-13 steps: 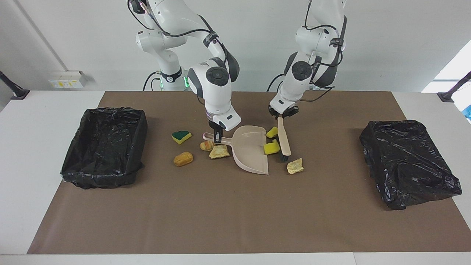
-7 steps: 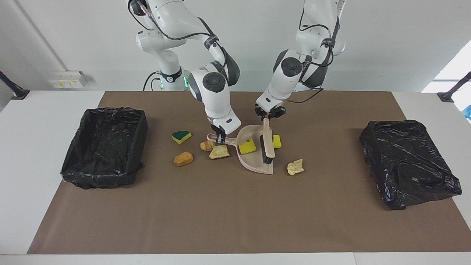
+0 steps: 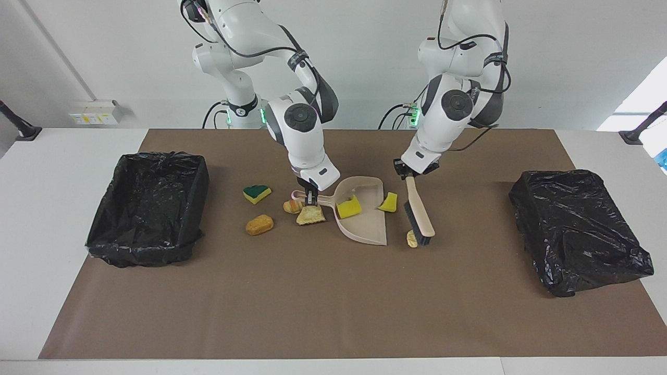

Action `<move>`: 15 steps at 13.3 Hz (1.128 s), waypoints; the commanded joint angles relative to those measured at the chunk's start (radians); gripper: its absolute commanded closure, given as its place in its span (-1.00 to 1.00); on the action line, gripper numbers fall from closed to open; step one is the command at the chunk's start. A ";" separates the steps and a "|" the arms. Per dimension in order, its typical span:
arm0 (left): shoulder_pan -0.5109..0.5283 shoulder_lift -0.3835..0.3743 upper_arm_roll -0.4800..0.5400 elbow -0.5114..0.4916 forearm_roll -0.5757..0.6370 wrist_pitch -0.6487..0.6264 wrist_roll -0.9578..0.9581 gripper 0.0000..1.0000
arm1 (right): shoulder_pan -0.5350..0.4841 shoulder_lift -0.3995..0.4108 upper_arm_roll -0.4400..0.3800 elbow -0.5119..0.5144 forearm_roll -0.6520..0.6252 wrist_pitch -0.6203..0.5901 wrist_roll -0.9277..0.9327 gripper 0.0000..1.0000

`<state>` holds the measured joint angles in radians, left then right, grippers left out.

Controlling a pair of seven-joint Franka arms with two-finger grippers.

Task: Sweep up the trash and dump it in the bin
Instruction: 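Sweep the yellow sponge pieces into the dustpan with the left gripper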

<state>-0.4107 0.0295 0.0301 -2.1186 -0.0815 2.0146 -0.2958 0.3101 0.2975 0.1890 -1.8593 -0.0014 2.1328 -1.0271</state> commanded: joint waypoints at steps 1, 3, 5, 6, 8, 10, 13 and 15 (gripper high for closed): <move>0.056 0.023 -0.006 0.022 0.066 0.015 0.197 1.00 | -0.017 0.003 0.009 -0.001 0.015 0.001 -0.034 1.00; 0.095 0.065 -0.007 0.060 0.170 0.041 0.289 1.00 | -0.013 0.002 0.009 -0.001 0.015 -0.001 -0.033 1.00; 0.090 0.148 -0.007 0.115 0.218 0.036 0.293 1.00 | -0.011 0.000 0.009 -0.003 0.015 -0.002 -0.033 1.00; 0.084 0.145 -0.009 0.114 0.218 0.020 0.293 1.00 | -0.009 -0.001 0.009 -0.003 0.015 -0.004 -0.031 1.00; 0.073 0.133 -0.012 0.089 0.218 0.004 0.291 1.00 | -0.009 -0.003 0.009 -0.008 0.015 -0.008 -0.031 1.00; 0.031 0.101 -0.016 0.052 0.204 -0.057 0.285 1.00 | -0.003 -0.006 0.007 -0.008 -0.003 -0.024 -0.024 1.00; -0.051 0.055 -0.018 0.016 0.054 -0.169 0.188 1.00 | 0.000 -0.006 0.009 -0.004 -0.072 -0.013 -0.021 1.00; -0.104 0.040 -0.019 -0.003 -0.010 -0.163 0.008 1.00 | -0.002 -0.004 0.009 -0.004 -0.072 -0.010 -0.022 1.00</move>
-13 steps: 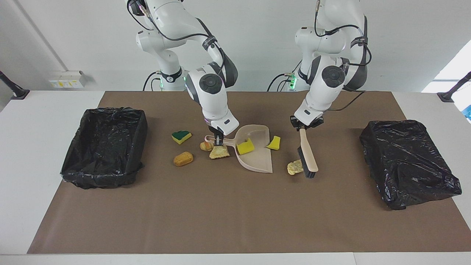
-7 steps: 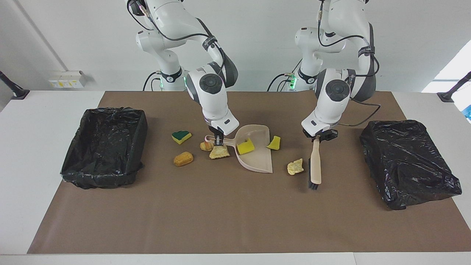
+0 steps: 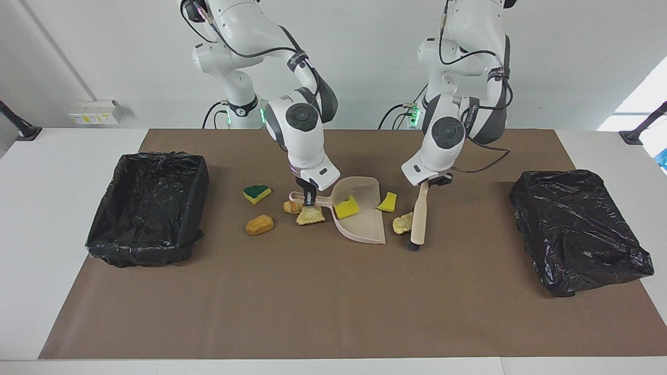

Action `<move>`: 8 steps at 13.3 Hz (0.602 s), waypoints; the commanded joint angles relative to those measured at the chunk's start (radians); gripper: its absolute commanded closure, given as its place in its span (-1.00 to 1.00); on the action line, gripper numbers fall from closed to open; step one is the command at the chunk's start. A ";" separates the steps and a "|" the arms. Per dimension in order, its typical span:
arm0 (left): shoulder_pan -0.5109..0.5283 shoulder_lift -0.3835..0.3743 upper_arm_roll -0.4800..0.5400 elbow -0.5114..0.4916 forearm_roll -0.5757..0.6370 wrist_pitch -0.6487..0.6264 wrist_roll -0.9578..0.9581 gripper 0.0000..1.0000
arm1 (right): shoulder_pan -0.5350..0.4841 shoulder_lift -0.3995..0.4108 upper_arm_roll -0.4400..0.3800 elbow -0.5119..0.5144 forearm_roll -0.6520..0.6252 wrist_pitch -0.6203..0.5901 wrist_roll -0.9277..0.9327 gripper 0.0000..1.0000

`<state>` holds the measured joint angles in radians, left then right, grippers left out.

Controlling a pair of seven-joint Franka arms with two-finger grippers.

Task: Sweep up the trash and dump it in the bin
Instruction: 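Sweep the yellow sponge pieces into the dustpan with the left gripper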

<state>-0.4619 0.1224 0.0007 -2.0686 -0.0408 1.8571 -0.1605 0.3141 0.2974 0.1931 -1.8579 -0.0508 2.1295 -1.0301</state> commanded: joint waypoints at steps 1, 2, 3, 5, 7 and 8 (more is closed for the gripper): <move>-0.073 -0.059 0.012 -0.061 -0.091 -0.004 -0.186 1.00 | -0.006 -0.004 0.005 -0.006 -0.023 -0.006 -0.018 1.00; -0.087 -0.063 0.012 -0.065 -0.125 0.005 -0.235 1.00 | -0.006 -0.004 0.006 -0.006 -0.023 -0.005 -0.018 1.00; -0.090 -0.064 0.010 -0.070 -0.157 0.019 -0.297 1.00 | -0.006 -0.004 0.006 -0.006 -0.021 -0.005 -0.018 1.00; -0.113 -0.063 0.010 -0.076 -0.203 0.088 -0.371 1.00 | -0.006 -0.004 0.006 -0.006 -0.021 -0.002 -0.015 1.00; -0.147 -0.060 0.010 -0.074 -0.238 0.137 -0.407 1.00 | -0.006 -0.003 0.006 -0.006 -0.021 -0.002 -0.015 1.00; -0.161 -0.058 0.010 -0.071 -0.238 0.143 -0.401 1.00 | -0.006 -0.003 0.006 -0.006 -0.020 -0.003 -0.015 1.00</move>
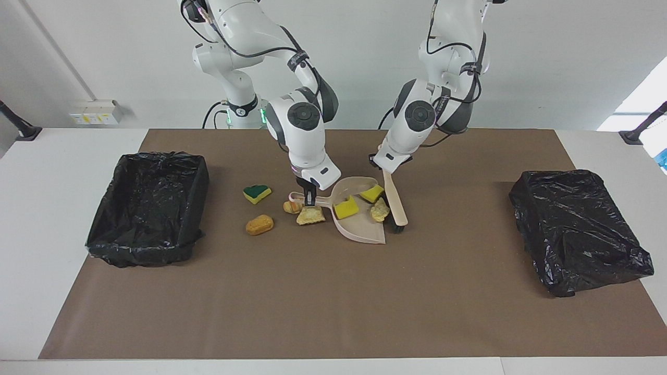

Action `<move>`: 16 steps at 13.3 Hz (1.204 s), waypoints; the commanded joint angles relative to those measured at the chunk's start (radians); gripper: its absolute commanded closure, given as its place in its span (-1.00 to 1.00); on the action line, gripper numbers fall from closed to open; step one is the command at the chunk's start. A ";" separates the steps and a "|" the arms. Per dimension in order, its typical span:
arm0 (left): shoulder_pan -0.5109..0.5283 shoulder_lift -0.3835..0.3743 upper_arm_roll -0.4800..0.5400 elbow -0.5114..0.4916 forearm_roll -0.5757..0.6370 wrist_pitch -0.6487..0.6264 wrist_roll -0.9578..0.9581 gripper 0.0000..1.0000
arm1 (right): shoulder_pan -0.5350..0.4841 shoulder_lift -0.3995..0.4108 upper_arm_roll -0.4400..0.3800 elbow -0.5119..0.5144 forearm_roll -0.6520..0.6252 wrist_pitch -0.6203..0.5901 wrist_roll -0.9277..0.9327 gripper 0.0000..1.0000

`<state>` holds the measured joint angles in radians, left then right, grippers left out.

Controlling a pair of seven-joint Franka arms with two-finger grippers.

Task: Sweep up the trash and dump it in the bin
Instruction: 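Sweep the yellow sponge pieces into the dustpan with the left gripper, then carry the dustpan to the nearer bin and tip it with the right gripper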

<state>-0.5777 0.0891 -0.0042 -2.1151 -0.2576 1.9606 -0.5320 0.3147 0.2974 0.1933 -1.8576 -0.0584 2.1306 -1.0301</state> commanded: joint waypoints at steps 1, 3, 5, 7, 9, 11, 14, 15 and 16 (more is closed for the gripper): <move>-0.050 -0.022 0.015 -0.017 -0.022 0.044 -0.023 1.00 | -0.006 -0.003 0.006 -0.006 -0.012 -0.004 -0.015 1.00; -0.065 -0.016 0.015 -0.003 -0.020 0.053 -0.008 1.00 | -0.006 -0.004 0.006 -0.006 -0.012 -0.004 -0.015 1.00; -0.067 -0.012 0.018 0.013 -0.020 0.052 0.053 1.00 | -0.006 -0.003 0.006 -0.009 -0.012 -0.004 -0.008 1.00; -0.045 -0.028 0.026 0.043 -0.019 0.034 0.058 1.00 | -0.011 -0.004 0.006 -0.009 -0.003 -0.009 -0.007 1.00; -0.013 -0.031 0.027 0.084 -0.014 -0.027 0.056 1.00 | -0.016 -0.004 0.006 -0.009 -0.003 -0.011 -0.008 1.00; 0.010 -0.031 0.029 0.107 -0.006 -0.072 0.061 1.00 | -0.017 -0.004 0.006 -0.009 -0.003 -0.015 -0.007 1.00; 0.071 -0.045 0.029 0.135 0.036 -0.088 0.084 1.00 | -0.022 -0.007 0.006 -0.005 -0.003 -0.018 -0.016 1.00; 0.090 -0.051 0.029 0.156 0.064 -0.107 0.104 1.00 | -0.025 -0.012 0.006 -0.002 -0.001 -0.018 -0.018 1.00; 0.120 -0.060 0.029 0.187 0.080 -0.141 0.115 1.00 | -0.028 -0.017 0.006 0.005 -0.003 -0.020 -0.019 1.00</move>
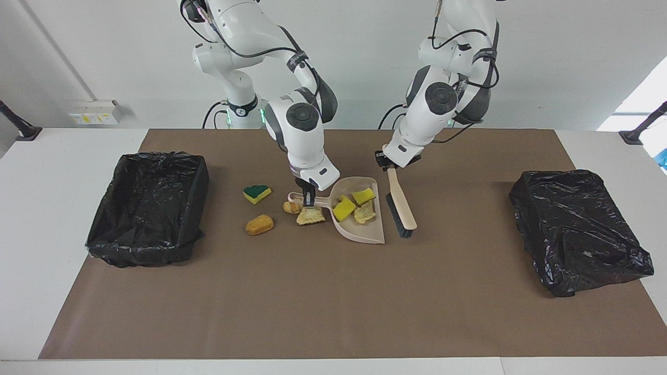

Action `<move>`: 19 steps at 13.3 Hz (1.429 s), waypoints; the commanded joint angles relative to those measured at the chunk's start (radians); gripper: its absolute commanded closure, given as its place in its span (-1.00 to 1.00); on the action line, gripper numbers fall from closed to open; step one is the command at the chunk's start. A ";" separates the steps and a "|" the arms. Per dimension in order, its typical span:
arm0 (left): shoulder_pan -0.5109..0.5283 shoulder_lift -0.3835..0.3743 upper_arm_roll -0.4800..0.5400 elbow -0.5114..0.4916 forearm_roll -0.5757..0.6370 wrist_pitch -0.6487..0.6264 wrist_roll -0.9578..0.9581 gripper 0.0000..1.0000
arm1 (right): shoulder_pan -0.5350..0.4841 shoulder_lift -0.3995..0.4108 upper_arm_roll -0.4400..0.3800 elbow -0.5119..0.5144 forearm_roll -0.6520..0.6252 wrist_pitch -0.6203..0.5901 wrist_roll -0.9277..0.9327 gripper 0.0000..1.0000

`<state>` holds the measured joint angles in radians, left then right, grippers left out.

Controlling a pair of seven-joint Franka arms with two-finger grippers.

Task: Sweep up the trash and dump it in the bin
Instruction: 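Carry the dustpan to the nearer bin and tip it with the right gripper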

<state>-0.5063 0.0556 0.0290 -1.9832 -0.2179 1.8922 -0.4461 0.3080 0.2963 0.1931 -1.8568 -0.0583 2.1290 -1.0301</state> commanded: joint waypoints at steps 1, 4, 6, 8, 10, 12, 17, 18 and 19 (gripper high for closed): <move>0.078 -0.026 -0.004 0.081 0.046 -0.109 0.043 1.00 | -0.026 -0.020 0.006 0.008 -0.003 -0.023 -0.021 1.00; 0.130 -0.036 -0.004 0.103 0.100 -0.197 0.137 1.00 | -0.070 -0.054 0.008 0.037 -0.002 -0.053 -0.047 1.00; 0.150 -0.069 -0.004 0.049 0.100 -0.185 0.170 1.00 | -0.113 -0.057 0.008 0.086 0.011 -0.104 -0.106 1.00; 0.150 -0.117 -0.004 -0.032 0.101 -0.147 0.175 1.00 | -0.153 -0.063 0.008 0.113 0.053 -0.129 -0.178 1.00; 0.131 -0.146 -0.009 -0.107 0.101 -0.102 0.175 1.00 | -0.220 -0.068 0.008 0.125 0.086 -0.136 -0.267 1.00; 0.057 -0.161 -0.017 -0.157 0.101 -0.072 0.140 1.00 | -0.272 -0.069 0.006 0.168 0.119 -0.196 -0.342 1.00; -0.151 -0.126 -0.017 -0.193 0.101 0.071 -0.037 1.00 | -0.438 -0.074 0.003 0.240 0.112 -0.314 -0.551 1.00; -0.193 -0.106 -0.017 -0.198 0.101 0.080 -0.066 1.00 | -0.481 -0.078 0.000 0.255 0.107 -0.331 -0.600 1.00; -0.219 -0.099 -0.017 -0.207 0.101 0.094 -0.106 1.00 | -0.518 -0.082 0.000 0.267 0.101 -0.349 -0.643 1.00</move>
<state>-0.6672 -0.0487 -0.0048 -2.1571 -0.1340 1.9407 -0.4941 -0.1382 0.2296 0.1834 -1.6171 0.0278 1.8269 -1.5832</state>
